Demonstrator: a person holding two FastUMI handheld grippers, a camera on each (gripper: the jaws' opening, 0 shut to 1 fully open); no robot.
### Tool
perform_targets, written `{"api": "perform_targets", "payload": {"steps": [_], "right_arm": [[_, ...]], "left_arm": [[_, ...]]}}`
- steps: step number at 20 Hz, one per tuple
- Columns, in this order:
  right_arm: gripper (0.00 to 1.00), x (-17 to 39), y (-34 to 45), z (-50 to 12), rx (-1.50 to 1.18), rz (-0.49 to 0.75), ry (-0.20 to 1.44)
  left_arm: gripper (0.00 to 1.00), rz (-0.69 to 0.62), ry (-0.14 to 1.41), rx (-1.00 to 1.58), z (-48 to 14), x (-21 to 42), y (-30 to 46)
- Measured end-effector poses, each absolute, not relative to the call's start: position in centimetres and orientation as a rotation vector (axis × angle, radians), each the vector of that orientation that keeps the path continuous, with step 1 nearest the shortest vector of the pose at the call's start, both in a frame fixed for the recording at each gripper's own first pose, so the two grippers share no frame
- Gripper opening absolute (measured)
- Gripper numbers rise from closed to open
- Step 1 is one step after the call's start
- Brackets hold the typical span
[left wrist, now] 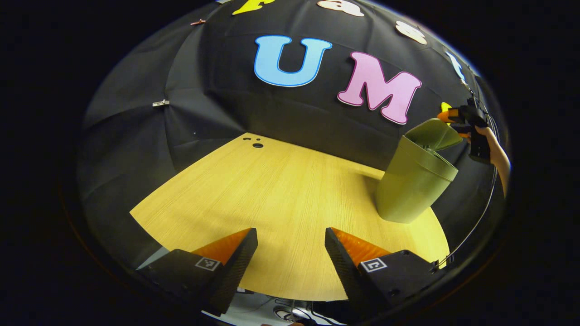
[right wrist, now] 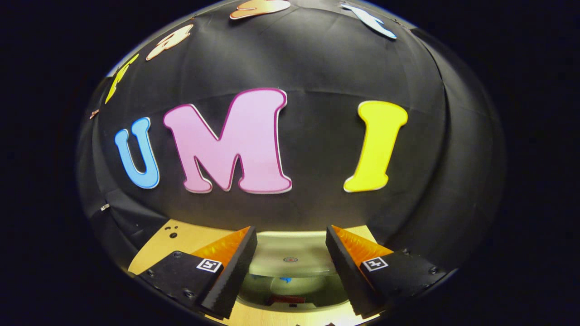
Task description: Press the lid of the desktop garbage bin to open it, pick up the crumpled paper on the desktop and throw it into the bin, then pick up the pop can on the desktop and drop it into the bin, and finally close the garbage bin lid.
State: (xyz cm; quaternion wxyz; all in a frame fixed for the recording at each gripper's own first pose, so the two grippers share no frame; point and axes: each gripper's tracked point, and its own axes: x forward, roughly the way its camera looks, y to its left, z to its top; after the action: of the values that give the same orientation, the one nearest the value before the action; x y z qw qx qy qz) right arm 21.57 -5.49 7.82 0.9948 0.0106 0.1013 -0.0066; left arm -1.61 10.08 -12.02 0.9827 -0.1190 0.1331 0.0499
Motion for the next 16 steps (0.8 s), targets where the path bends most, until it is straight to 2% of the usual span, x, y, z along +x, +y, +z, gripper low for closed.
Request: {"api": "perform_targets", "payload": {"steps": [6,16], "right_arm": [[0.97,19.5,-6.3,2.1,0.044,-0.021,0.269],[0.98,18.0,-6.5,-0.1,-0.004,-0.029,0.259]], "left_arm": [[0.96,0.05,0.279,-0.192,-12.1,-1.5,7.9],[0.96,-0.001,0.305,-0.165,-13.0,-0.9,5.5]]}}
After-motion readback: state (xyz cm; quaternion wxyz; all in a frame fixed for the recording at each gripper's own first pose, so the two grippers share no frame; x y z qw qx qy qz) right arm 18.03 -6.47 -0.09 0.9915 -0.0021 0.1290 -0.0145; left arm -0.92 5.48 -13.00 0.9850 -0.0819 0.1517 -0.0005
